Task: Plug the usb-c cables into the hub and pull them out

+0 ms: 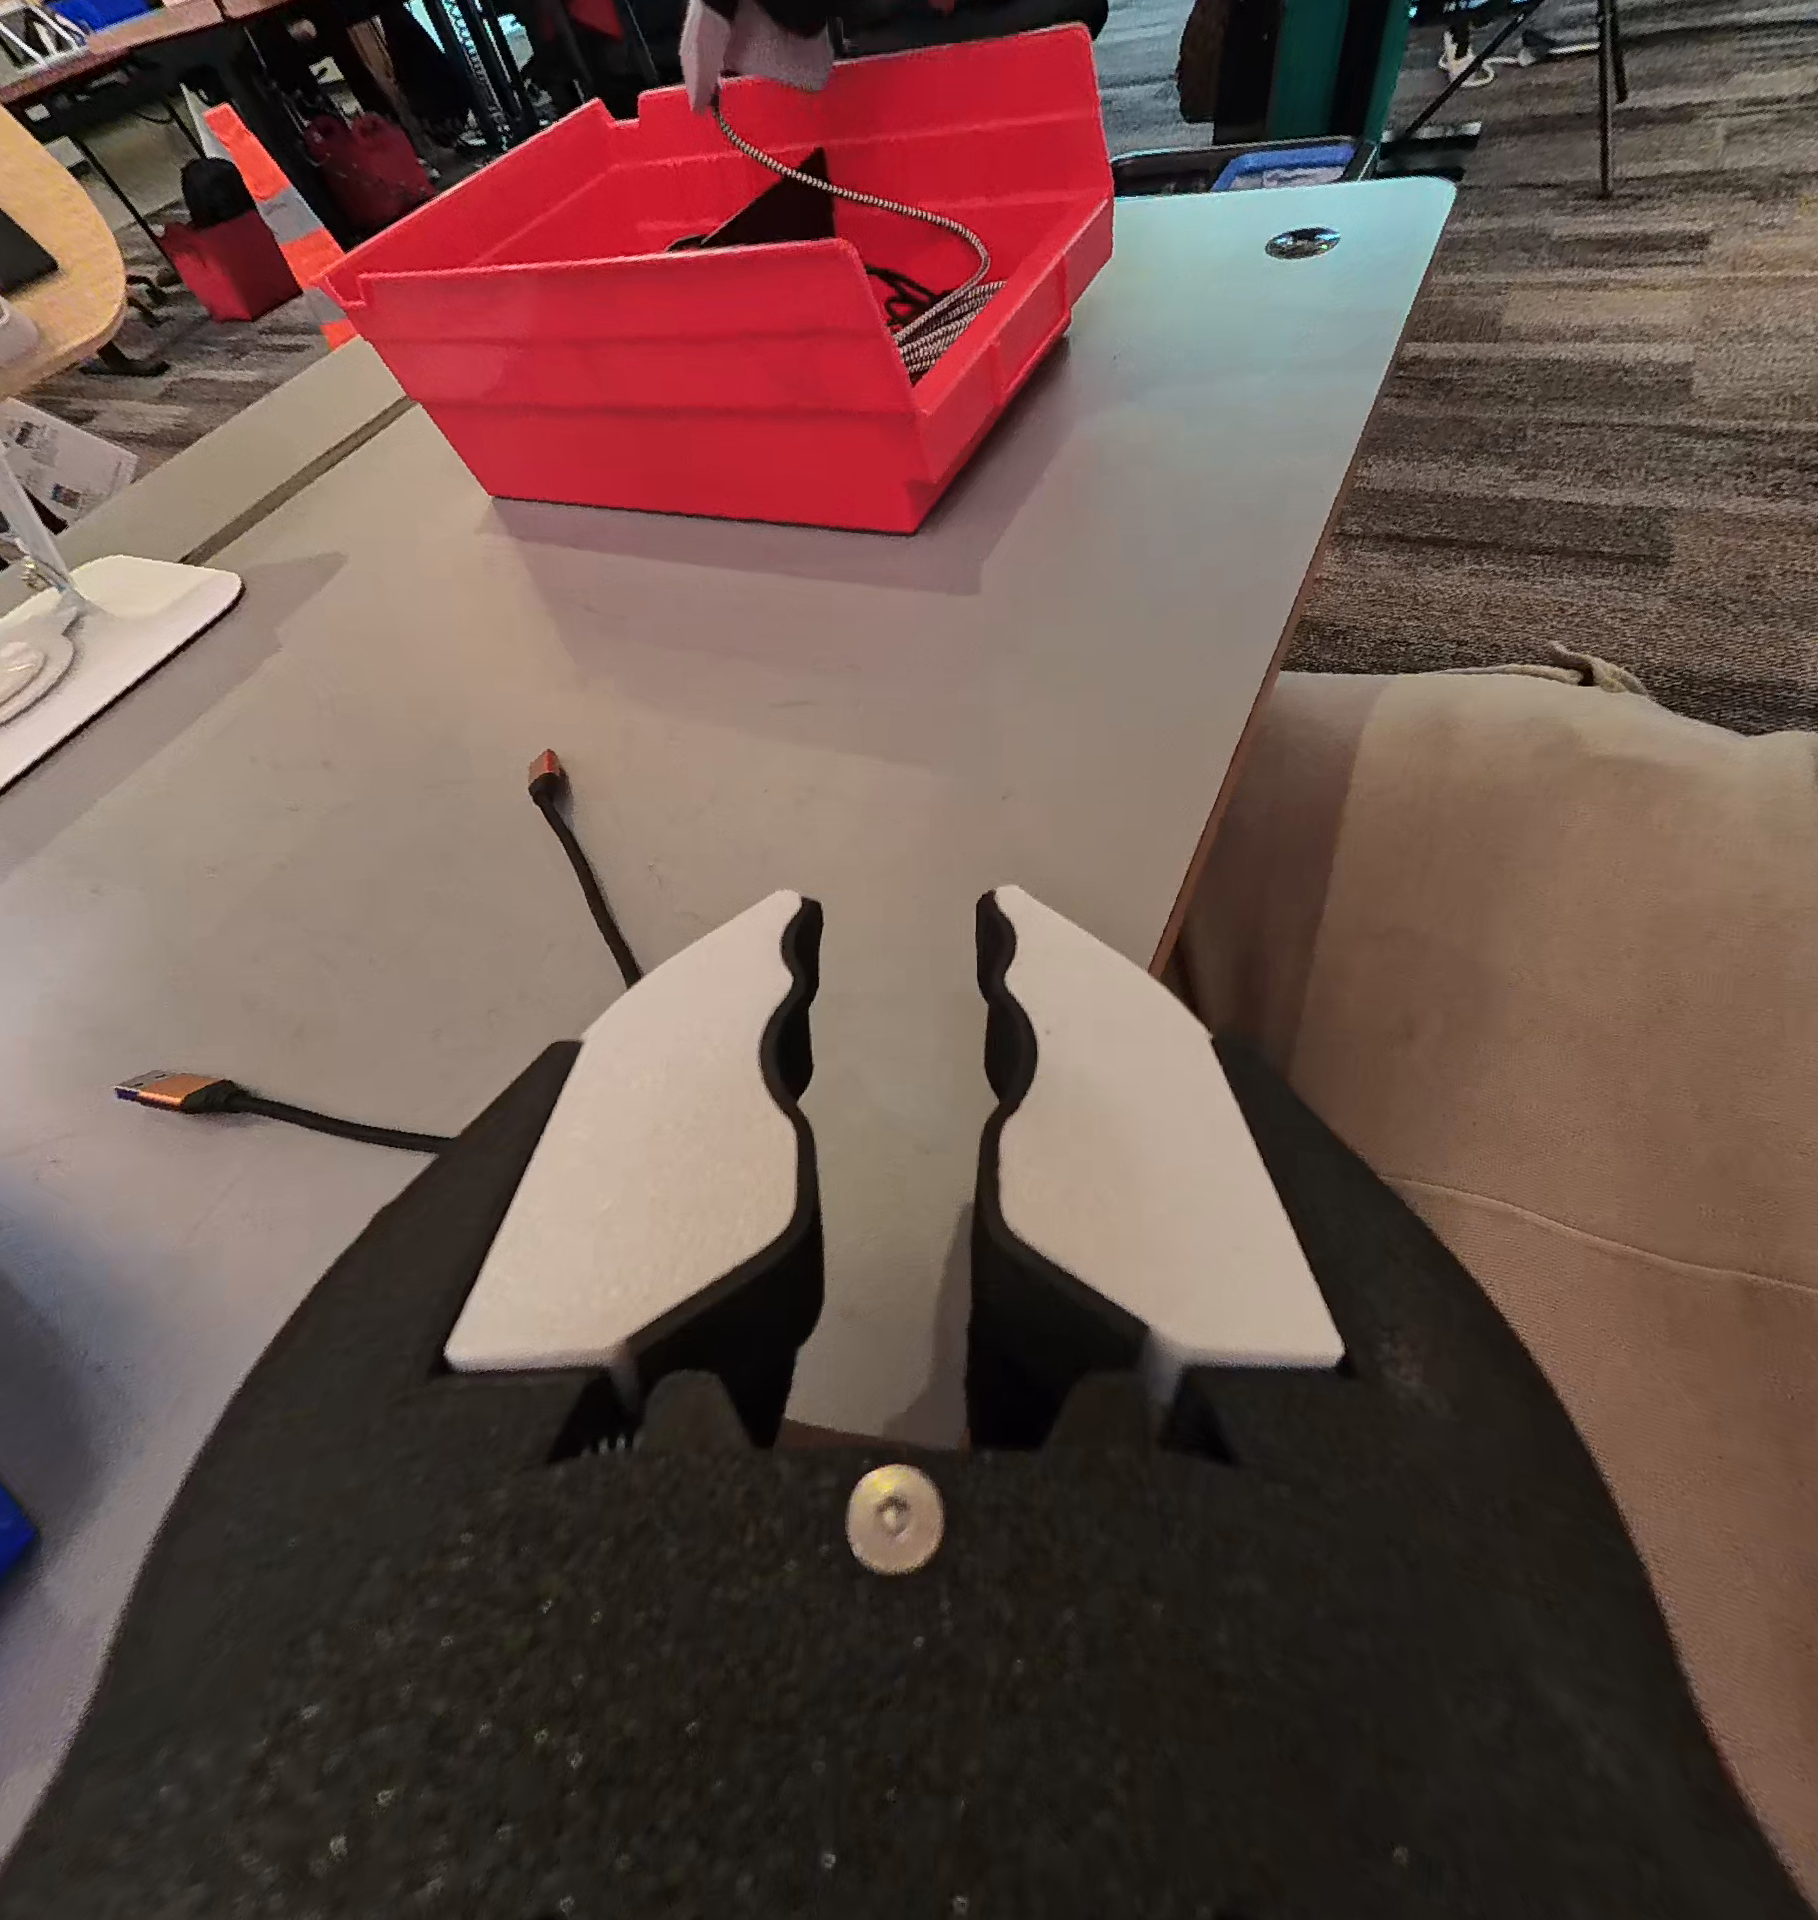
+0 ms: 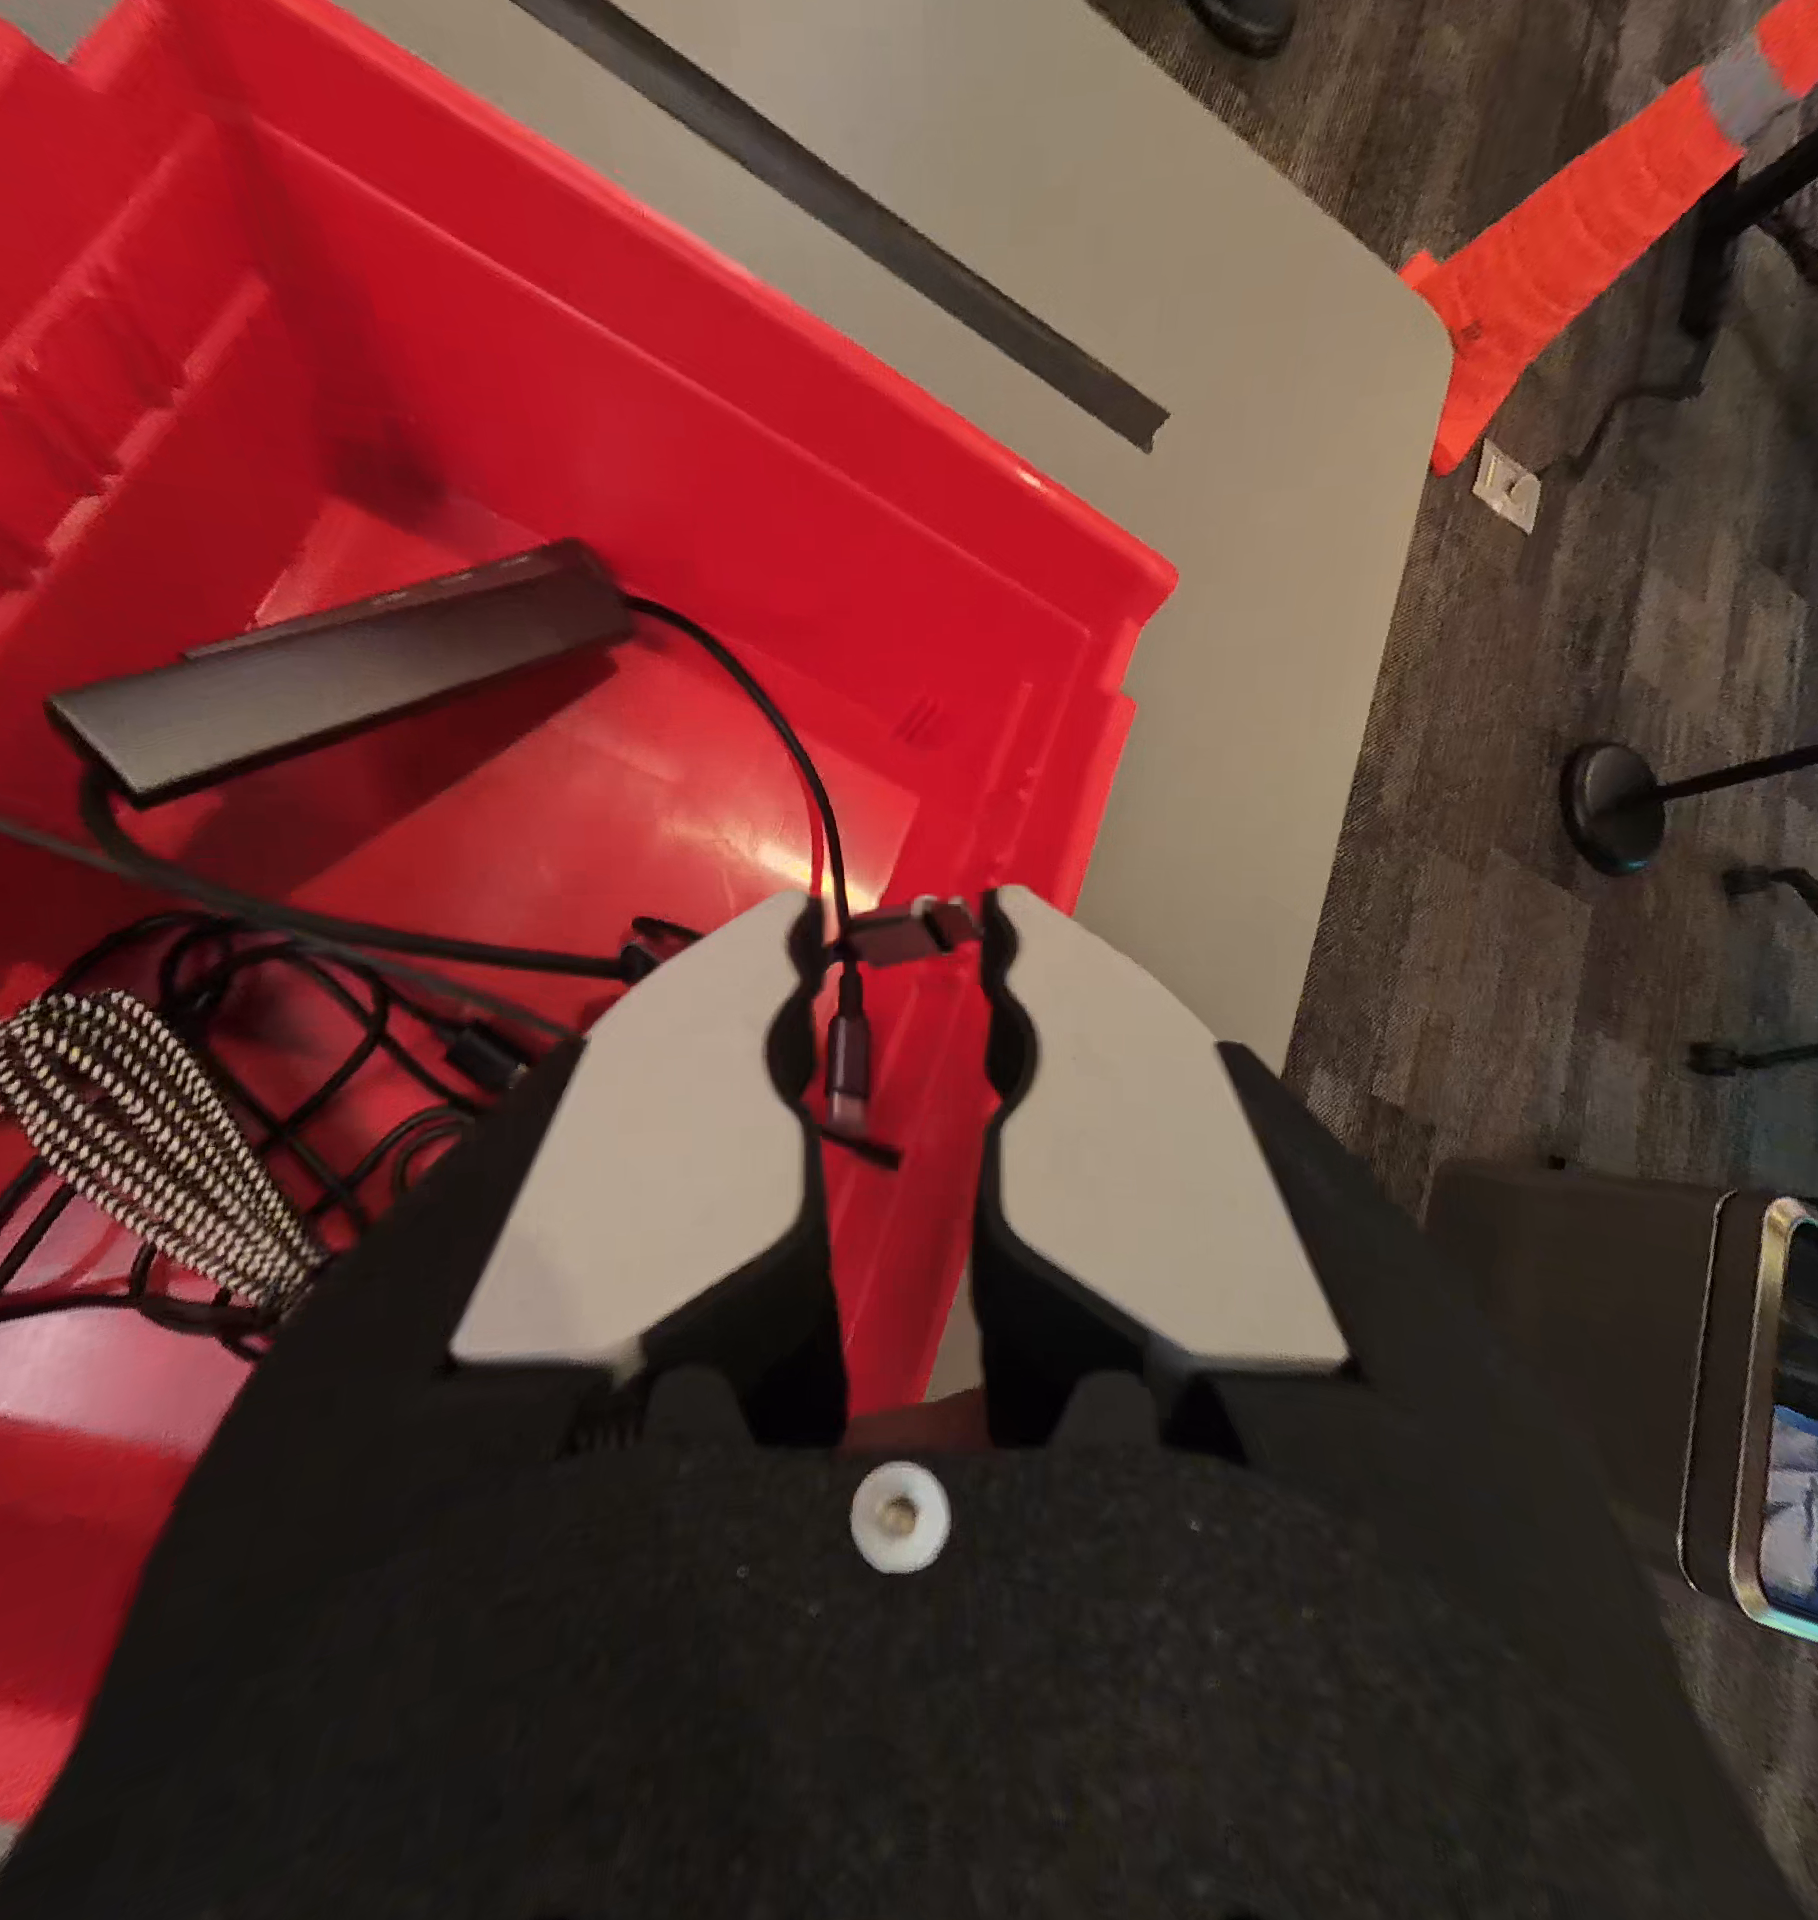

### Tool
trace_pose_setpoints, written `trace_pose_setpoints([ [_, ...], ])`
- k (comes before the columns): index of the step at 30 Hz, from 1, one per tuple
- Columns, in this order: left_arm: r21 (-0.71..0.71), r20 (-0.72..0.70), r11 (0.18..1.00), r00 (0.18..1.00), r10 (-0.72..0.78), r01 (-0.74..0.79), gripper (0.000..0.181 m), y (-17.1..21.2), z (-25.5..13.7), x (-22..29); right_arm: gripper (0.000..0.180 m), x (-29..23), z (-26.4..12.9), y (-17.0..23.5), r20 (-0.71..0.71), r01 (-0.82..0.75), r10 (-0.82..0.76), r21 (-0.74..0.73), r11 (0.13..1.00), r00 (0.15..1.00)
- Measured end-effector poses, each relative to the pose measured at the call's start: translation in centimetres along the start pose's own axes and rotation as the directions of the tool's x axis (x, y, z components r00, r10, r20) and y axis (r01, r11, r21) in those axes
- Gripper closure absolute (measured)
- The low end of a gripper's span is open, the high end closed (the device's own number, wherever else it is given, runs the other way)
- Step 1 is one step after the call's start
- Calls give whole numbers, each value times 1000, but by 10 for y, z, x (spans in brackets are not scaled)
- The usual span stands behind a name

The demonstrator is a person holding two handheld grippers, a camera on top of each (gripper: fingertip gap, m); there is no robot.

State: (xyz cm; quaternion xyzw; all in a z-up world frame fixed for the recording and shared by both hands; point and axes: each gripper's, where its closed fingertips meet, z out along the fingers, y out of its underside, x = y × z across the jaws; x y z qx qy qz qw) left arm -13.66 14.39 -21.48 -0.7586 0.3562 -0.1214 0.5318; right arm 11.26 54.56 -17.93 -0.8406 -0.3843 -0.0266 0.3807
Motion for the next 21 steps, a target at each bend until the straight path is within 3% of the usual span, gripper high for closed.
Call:
trace_pose_setpoints([
  [2,-4,1,1000,1000,-3,3,152,1,0,-1,156,-8,6,2,61,25,-23,-27,999,998],
  [4,-9,3,1000,1000,-3,3,152,2,1,-2,157,-37,1,5,232,83,-69,-50,995,970],
  [7,-10,6,1000,1000,0,0,153,3,1,-3,158,-88,-22,20,419,278,-230,-57,959,878],
  [10,-7,-3,1000,1000,-1,1,153,2,1,-1,158,-117,-29,45,451,437,-353,-94,895,820],
  [14,-16,-17,1000,1000,10,-10,153,3,5,3,158,-110,7,56,254,514,-470,-146,846,846],
  [17,-25,-5,999,1000,21,-21,152,4,5,0,153,-118,12,52,253,388,-346,-140,911,904],
  [19,-30,6,999,1000,-20,20,152,6,2,-7,135,-117,0,40,241,247,-216,-110,963,946],
  [21,-11,53,995,994,-94,94,152,6,-3,-25,130,-110,-23,25,170,124,-113,-59,991,979],
])
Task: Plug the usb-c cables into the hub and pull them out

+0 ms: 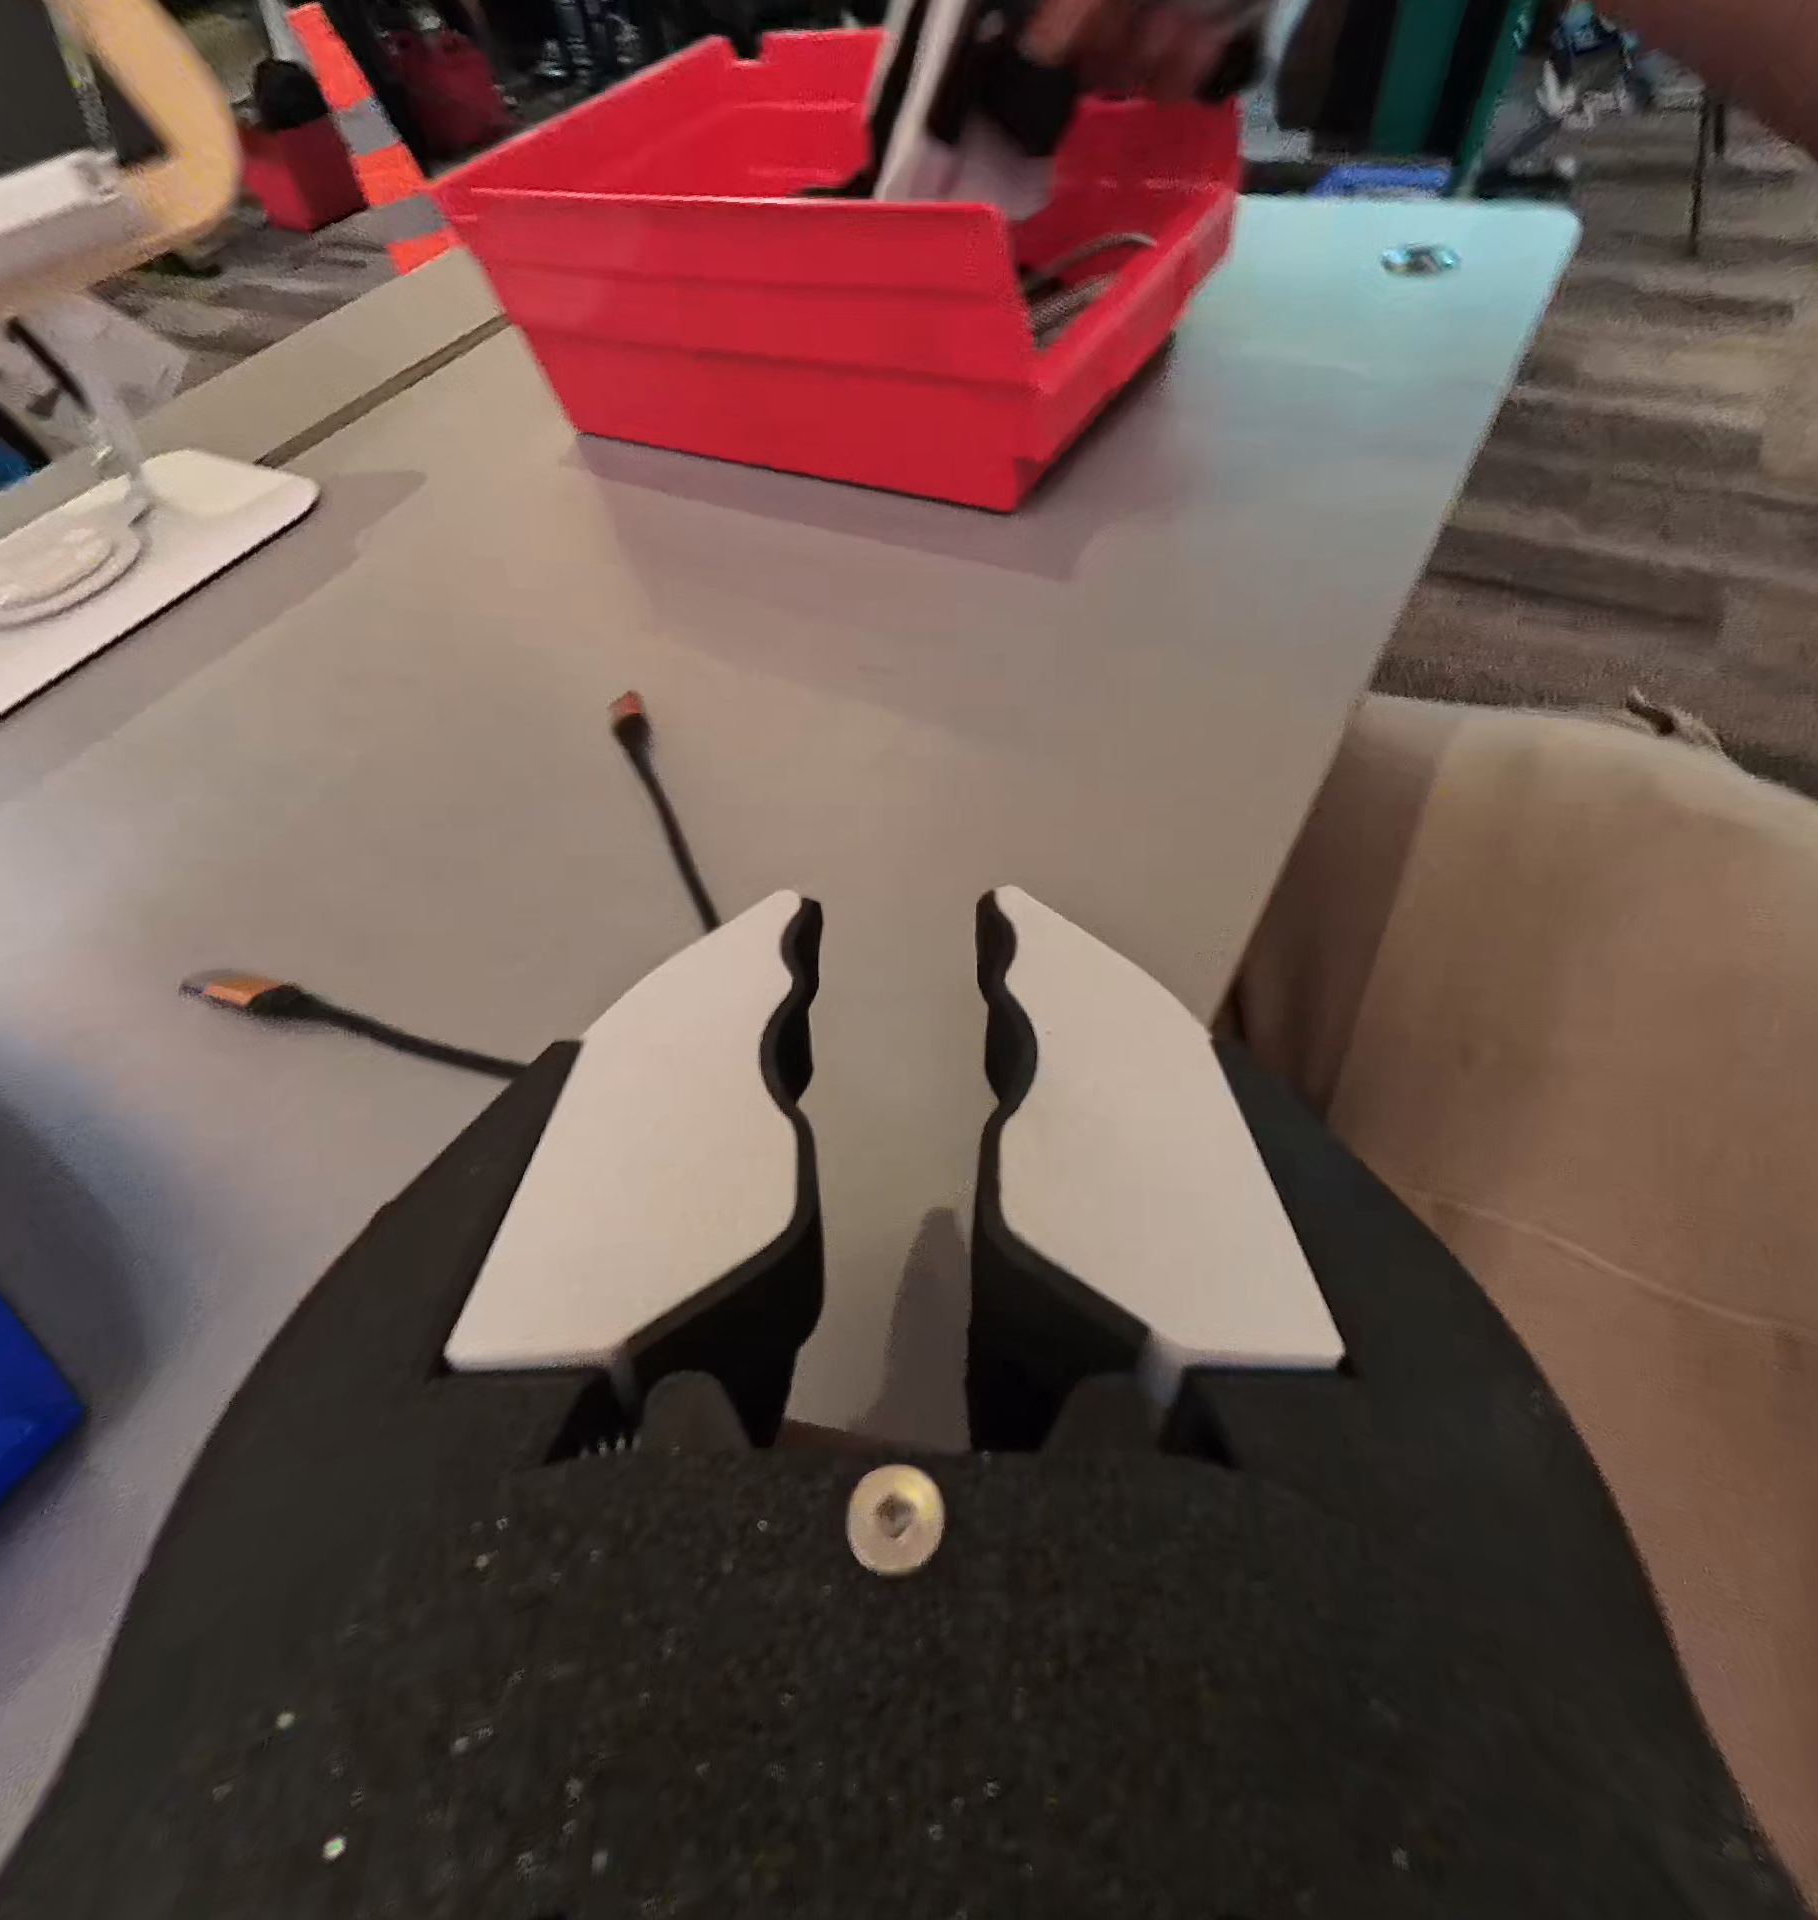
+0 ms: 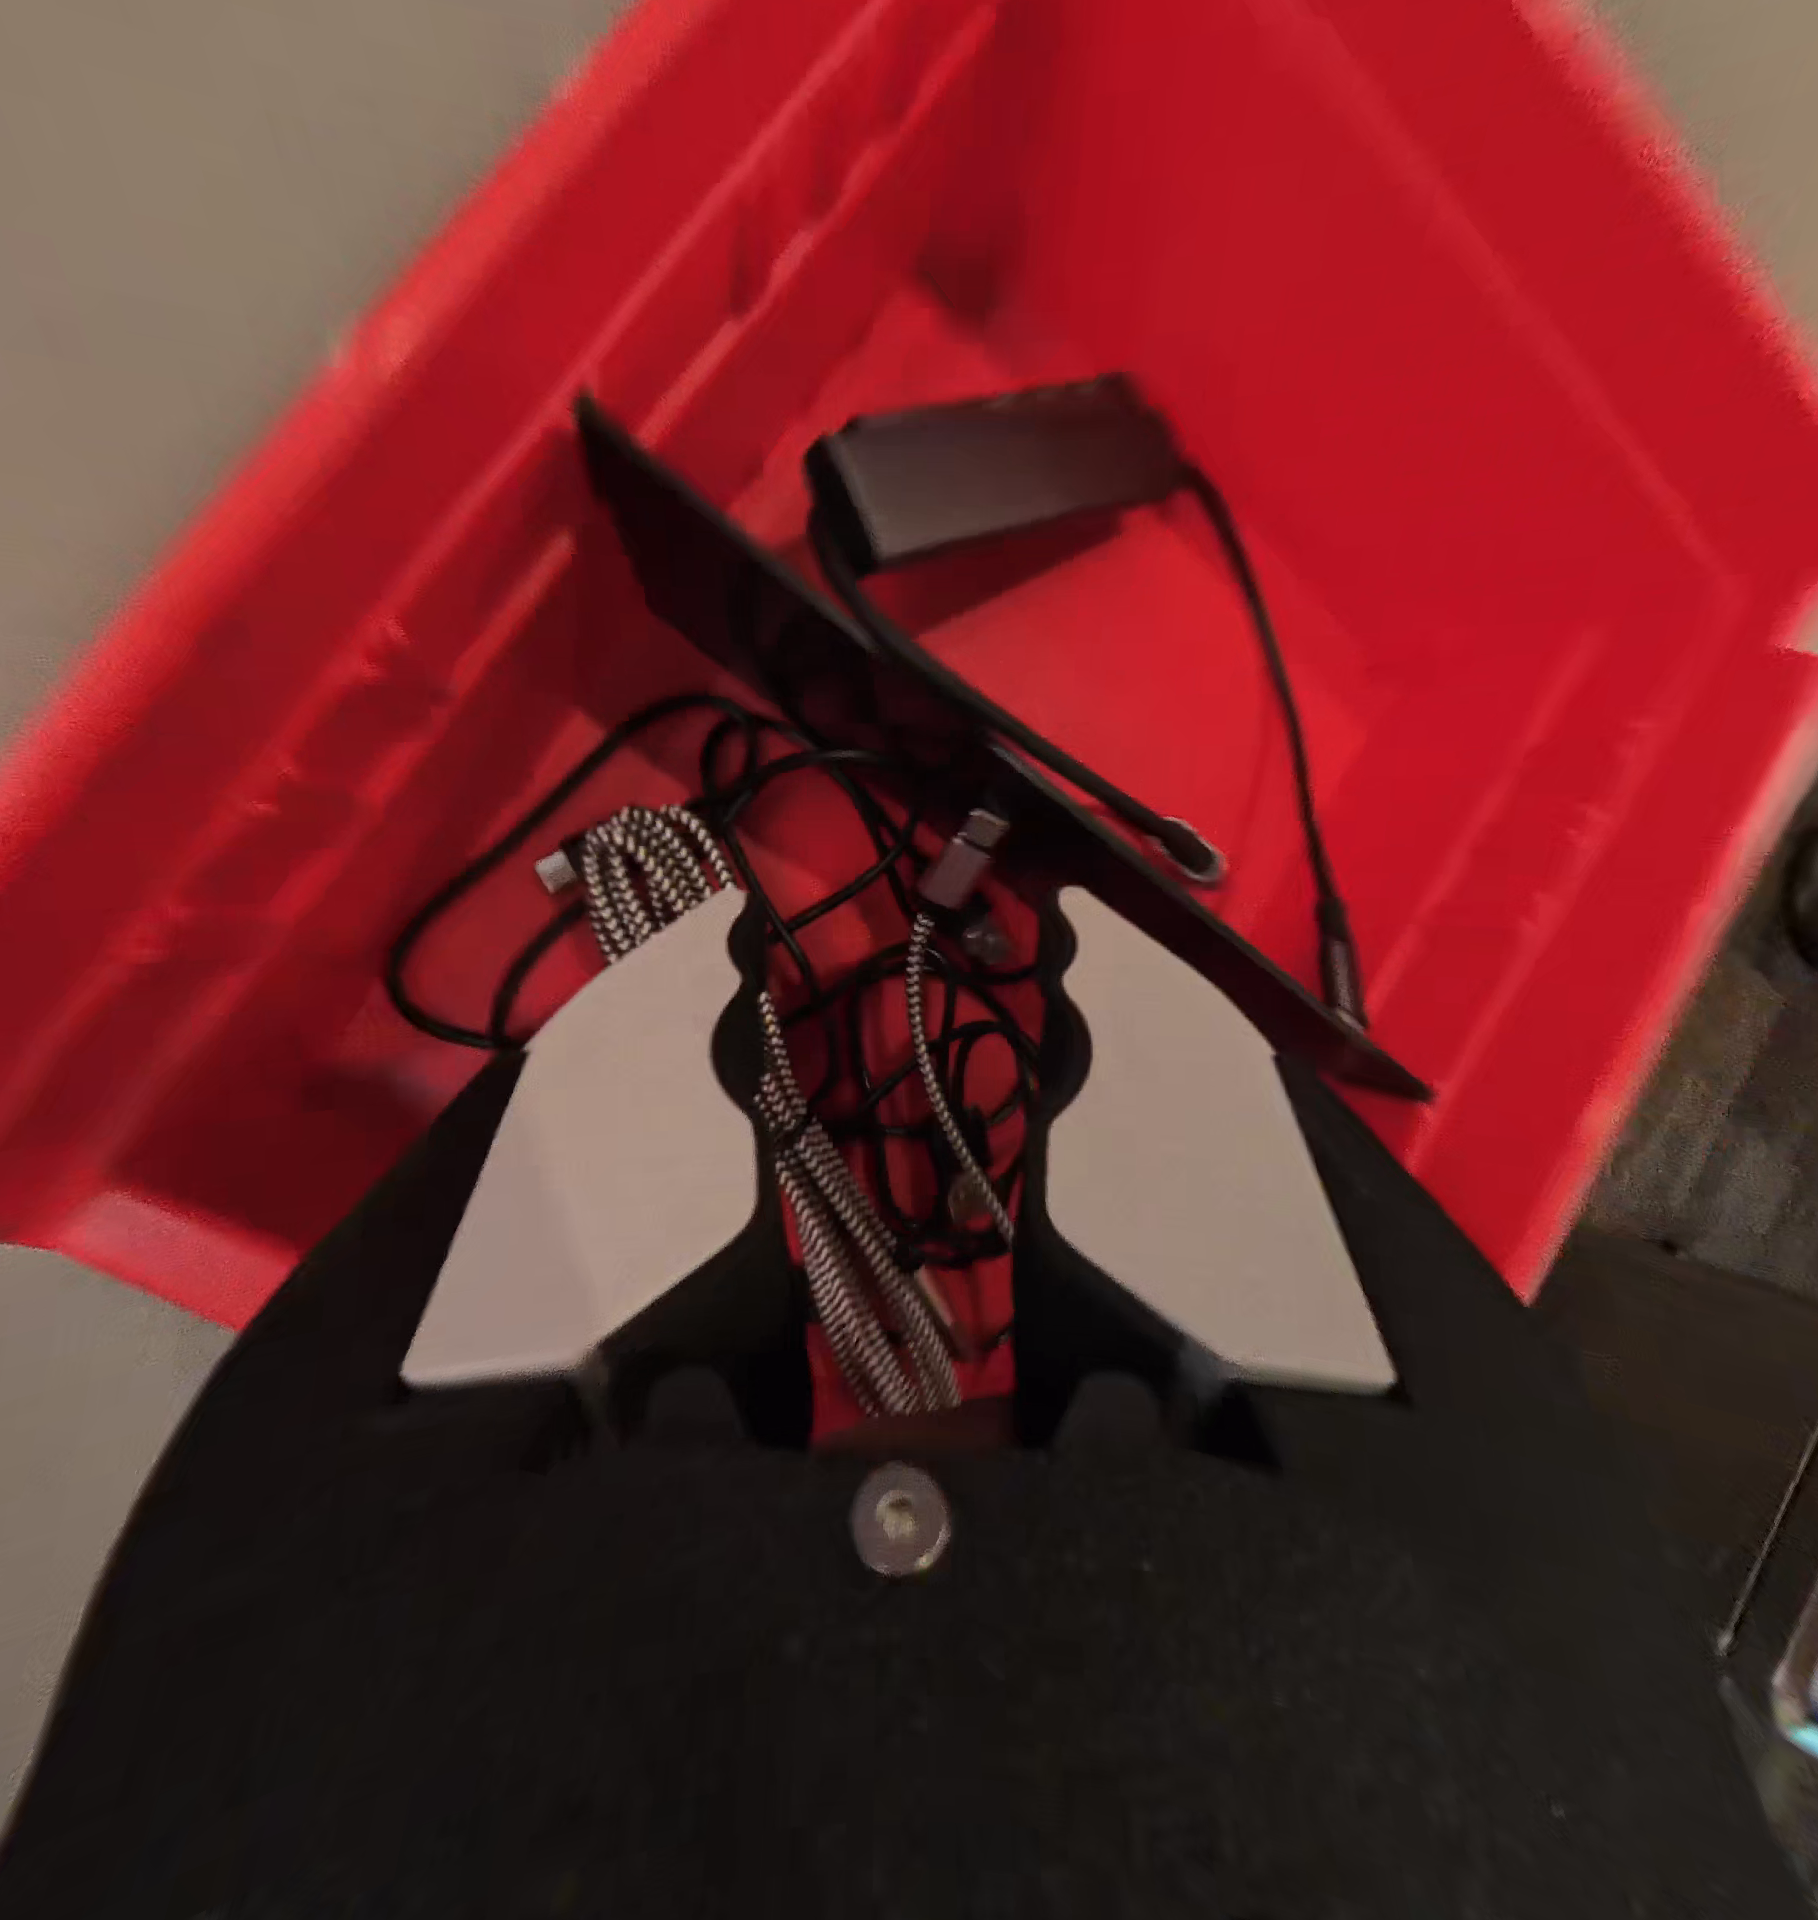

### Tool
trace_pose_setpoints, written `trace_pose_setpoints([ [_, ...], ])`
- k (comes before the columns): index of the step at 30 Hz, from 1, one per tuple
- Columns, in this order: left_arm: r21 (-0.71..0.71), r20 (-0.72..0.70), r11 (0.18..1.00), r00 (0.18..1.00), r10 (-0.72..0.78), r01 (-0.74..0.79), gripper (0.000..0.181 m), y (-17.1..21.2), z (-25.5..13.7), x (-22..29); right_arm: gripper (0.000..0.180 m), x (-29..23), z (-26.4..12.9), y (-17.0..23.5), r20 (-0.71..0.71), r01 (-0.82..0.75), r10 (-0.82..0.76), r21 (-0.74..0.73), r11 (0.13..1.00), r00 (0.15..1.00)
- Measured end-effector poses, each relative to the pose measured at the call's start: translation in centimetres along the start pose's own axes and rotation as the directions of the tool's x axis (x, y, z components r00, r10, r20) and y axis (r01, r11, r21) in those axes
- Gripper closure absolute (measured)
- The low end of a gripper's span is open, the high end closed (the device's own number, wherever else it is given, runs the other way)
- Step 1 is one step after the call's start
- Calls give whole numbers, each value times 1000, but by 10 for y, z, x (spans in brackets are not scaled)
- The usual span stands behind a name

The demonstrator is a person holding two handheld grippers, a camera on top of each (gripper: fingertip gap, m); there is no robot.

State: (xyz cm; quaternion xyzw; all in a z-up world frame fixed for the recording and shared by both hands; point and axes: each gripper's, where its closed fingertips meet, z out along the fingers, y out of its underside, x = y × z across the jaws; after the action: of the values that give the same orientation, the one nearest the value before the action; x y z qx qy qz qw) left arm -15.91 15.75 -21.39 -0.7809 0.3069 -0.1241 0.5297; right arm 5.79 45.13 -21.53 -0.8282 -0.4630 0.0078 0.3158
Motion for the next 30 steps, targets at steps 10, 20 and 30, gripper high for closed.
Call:
trace_pose_setpoints([
  [10,-200,209,924,935,-286,327,109,56,11,-65,138,-216,-85,-5,359,-220,59,426,878,931],
  [20,-334,390,812,854,-344,480,83,69,56,-85,141,-304,-88,30,515,-224,-7,385,895,857],
  [30,-431,269,840,936,-228,329,162,66,56,-82,144,-295,-80,28,407,-90,-116,454,887,906],
])
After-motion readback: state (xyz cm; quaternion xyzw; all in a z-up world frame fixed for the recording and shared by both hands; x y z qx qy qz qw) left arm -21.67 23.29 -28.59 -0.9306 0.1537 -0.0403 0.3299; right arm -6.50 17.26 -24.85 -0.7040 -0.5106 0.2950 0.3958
